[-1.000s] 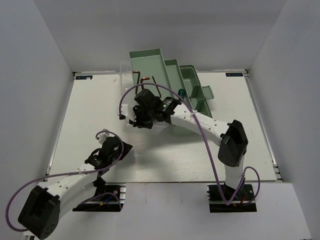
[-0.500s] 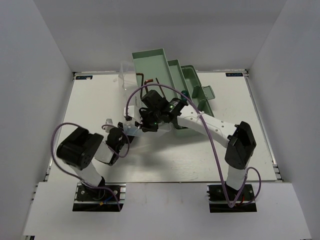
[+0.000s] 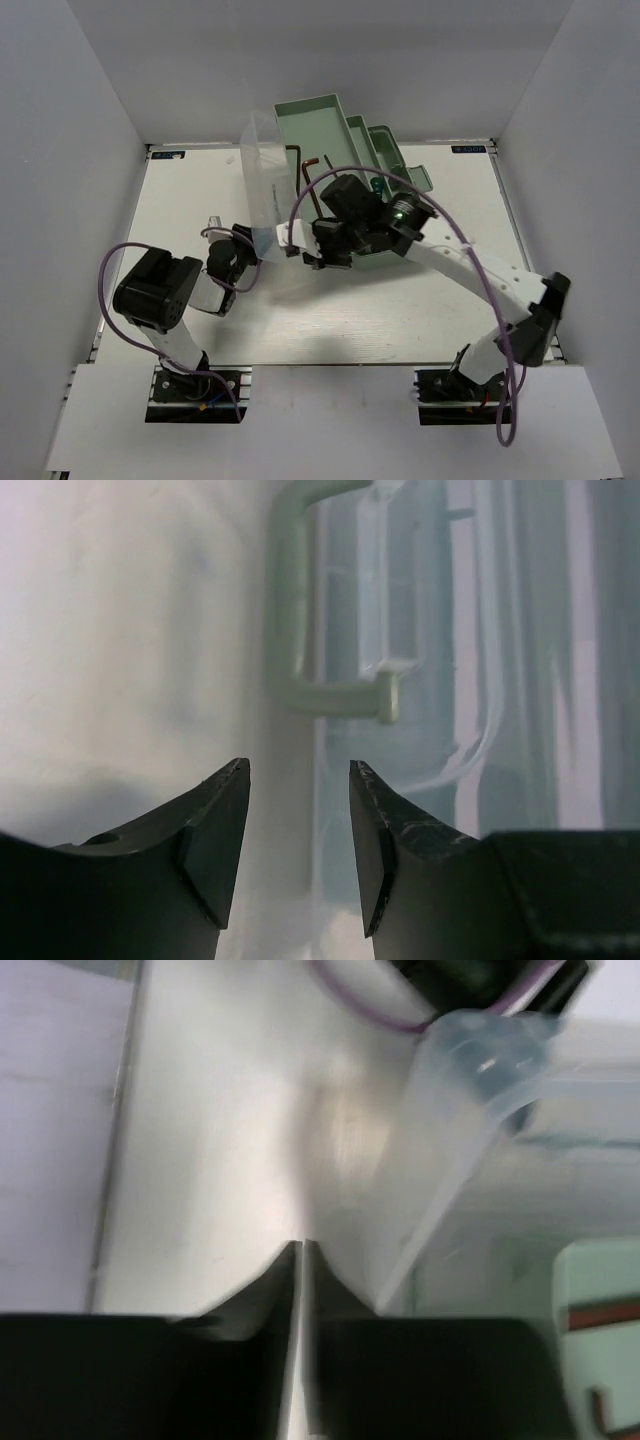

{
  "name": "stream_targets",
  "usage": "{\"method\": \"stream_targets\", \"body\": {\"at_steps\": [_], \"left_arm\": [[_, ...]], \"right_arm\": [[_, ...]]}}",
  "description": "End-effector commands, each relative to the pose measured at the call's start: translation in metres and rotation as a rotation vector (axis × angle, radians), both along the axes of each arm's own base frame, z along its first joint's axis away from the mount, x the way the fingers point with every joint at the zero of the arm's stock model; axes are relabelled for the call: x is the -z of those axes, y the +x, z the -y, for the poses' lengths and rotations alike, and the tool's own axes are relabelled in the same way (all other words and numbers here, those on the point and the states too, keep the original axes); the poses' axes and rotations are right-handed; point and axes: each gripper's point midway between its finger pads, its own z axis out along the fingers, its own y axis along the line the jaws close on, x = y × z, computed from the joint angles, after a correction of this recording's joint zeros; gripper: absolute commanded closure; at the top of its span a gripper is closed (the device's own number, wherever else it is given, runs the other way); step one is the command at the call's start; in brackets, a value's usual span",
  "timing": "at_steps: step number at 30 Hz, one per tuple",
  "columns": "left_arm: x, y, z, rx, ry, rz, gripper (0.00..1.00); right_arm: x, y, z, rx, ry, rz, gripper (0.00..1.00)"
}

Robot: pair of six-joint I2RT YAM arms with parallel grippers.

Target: Sort the tools into containers

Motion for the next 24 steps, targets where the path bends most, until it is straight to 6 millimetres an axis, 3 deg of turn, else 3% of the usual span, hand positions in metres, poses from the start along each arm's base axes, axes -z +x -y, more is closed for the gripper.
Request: {"method": "stream_targets", "body": {"at_steps": [1, 2, 4, 5, 6, 7, 8, 9, 10, 11, 13, 16, 17, 18, 19, 20, 21, 22, 24], "left_arm": [[-0.05, 0.017, 0.01, 0.057, -0.004, 0.142, 0.45], [-0.047, 0.015, 0.012, 0.069, -0.002, 0.13, 0.45], [-0.056, 0.022, 0.012, 0.072, -0.008, 0.149, 0.45], [-0.054, 0.024, 0.013, 0.072, -0.006, 0.14, 0.45], [-0.055, 0.026, 0.013, 0.073, 0.002, 0.143, 0.45], [-0.055, 0.028, 0.01, 0.064, 0.003, 0.143, 0.45], [-0.056, 0.03, 0.01, 0.064, 0.003, 0.142, 0.45], [-0.061, 0.032, 0.013, 0.073, -0.001, 0.155, 0.45], [-0.063, 0.034, 0.013, 0.073, -0.001, 0.154, 0.45], [-0.07, 0.037, 0.016, 0.083, -0.007, 0.171, 0.45], [-0.075, 0.039, 0.016, 0.084, 0.002, 0.172, 0.45], [-0.098, 0.046, 0.02, 0.098, 0.02, 0.208, 0.45], [-0.102, 0.047, 0.022, 0.109, 0.028, 0.211, 0.45], [-0.103, 0.05, 0.023, 0.111, 0.04, 0.206, 0.45], [-0.106, 0.05, 0.024, 0.123, 0.059, 0.207, 0.45], [-0.117, 0.057, 0.026, 0.123, 0.063, 0.23, 0.45], [-0.125, 0.057, 0.028, 0.135, 0.059, 0.239, 0.45], [-0.129, 0.058, 0.03, 0.15, 0.069, 0.248, 0.45], [-0.144, 0.064, 0.035, 0.166, 0.075, 0.27, 0.45]], "right_arm": [[-0.003, -0.05, 0.056, -0.194, -0.104, -0.056, 1.0], [-0.014, -0.048, 0.067, -0.136, -0.096, -0.013, 1.0], [-0.032, -0.012, 0.07, 0.075, -0.016, 0.126, 1.0], [-0.046, 0.021, 0.09, 0.26, -0.018, 0.254, 1.0], [-0.08, 0.061, 0.095, 0.543, 0.138, 0.308, 1.0], [-0.072, 0.098, 0.128, 0.782, 0.074, 0.443, 1.0], [-0.118, 0.147, 0.163, 1.078, 0.222, 0.616, 1.0], [-0.122, 0.159, 0.181, 1.127, 0.191, 0.699, 1.0], [-0.096, 0.17, 0.196, 1.178, 0.119, 0.726, 1.0], [-0.105, 0.189, 0.214, 1.258, 0.179, 0.757, 1.0], [-0.076, 0.212, 0.238, 1.343, 0.102, 0.725, 1.0], [-0.03, 0.247, 0.293, 1.489, -0.012, 0.628, 1.0], [-0.008, 0.255, 0.3, 1.525, -0.035, 0.552, 1.0], [0.017, 0.263, 0.33, 1.602, -0.108, 0.46, 1.0], [0.033, 0.277, 0.321, 1.582, -0.085, 0.351, 1.0], [0.048, 0.278, 0.325, 1.585, -0.111, 0.28, 1.0], [0.083, 0.275, 0.344, 1.608, -0.21, 0.16, 1.0], [0.094, 0.276, 0.328, 1.545, -0.15, 0.059, 1.0], [0.12, 0.273, 0.32, 1.488, -0.133, -0.078, 1.0]]}}
